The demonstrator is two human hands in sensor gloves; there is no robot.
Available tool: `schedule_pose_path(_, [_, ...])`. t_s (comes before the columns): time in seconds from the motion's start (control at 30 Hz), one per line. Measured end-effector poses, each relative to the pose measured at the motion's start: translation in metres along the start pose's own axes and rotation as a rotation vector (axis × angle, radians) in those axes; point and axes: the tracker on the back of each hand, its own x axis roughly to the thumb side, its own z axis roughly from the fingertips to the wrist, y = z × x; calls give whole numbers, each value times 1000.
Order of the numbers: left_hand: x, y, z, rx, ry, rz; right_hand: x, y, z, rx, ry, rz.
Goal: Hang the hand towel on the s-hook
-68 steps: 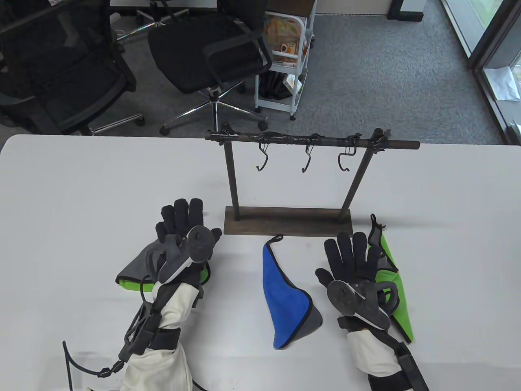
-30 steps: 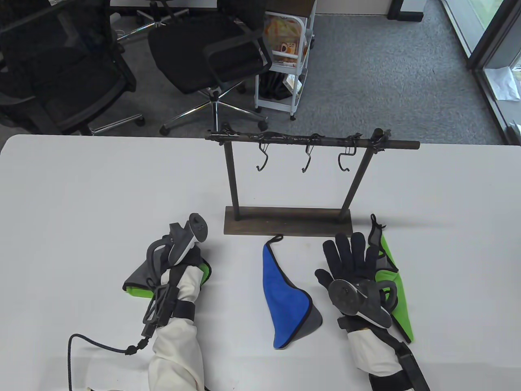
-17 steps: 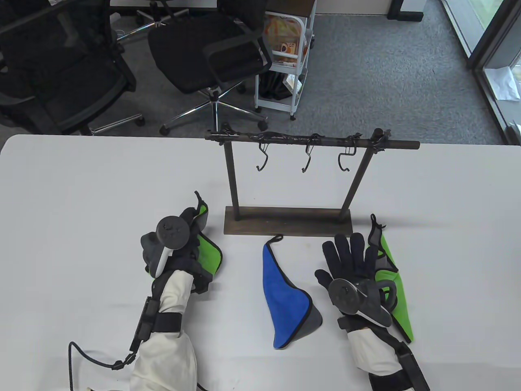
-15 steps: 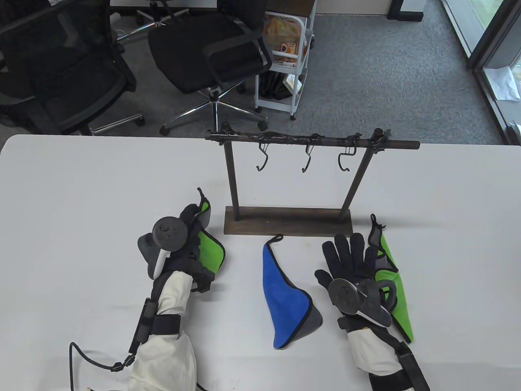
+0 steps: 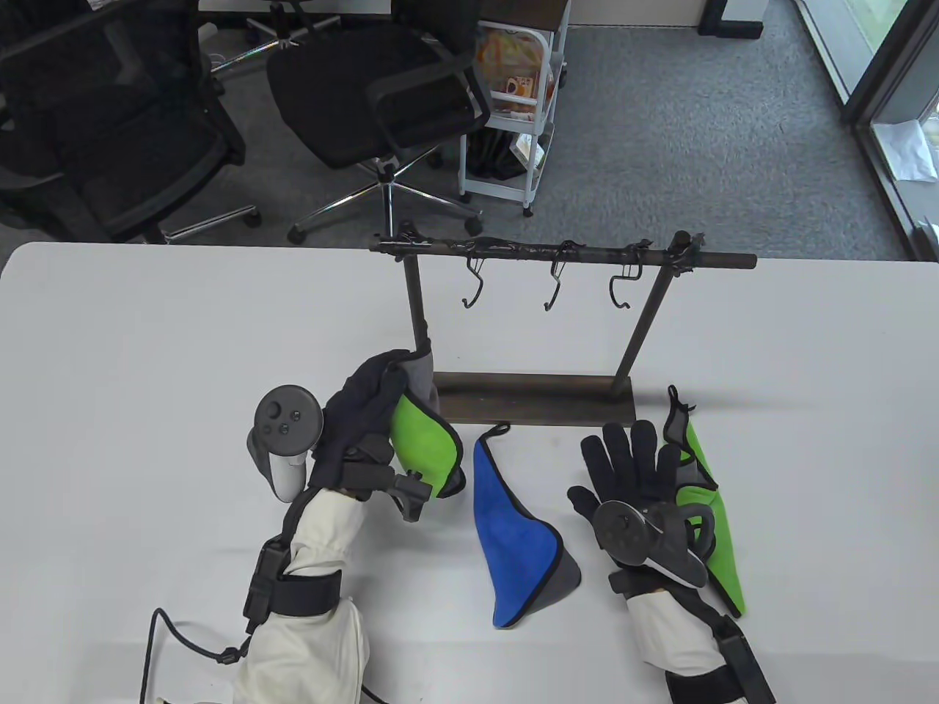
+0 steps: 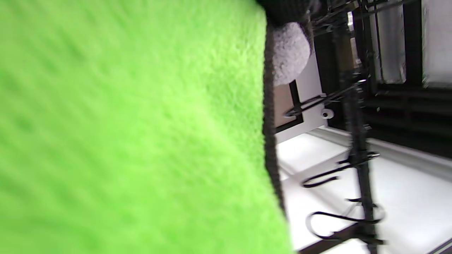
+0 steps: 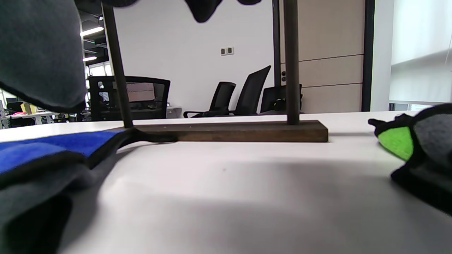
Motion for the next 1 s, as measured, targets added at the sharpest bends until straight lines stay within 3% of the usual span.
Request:
schedule_pose_path(0.37, [13, -11, -12, -126, -29, 265, 0, 0, 0, 1, -2, -5])
schedule_pose_path(0.77, [24, -20, -17, -147, -57, 213, 0, 1, 0, 2, -6, -10])
schedule_pose_path(1.0, [20, -28, -23, -203, -36, 296, 0, 1, 0, 5, -7, -13])
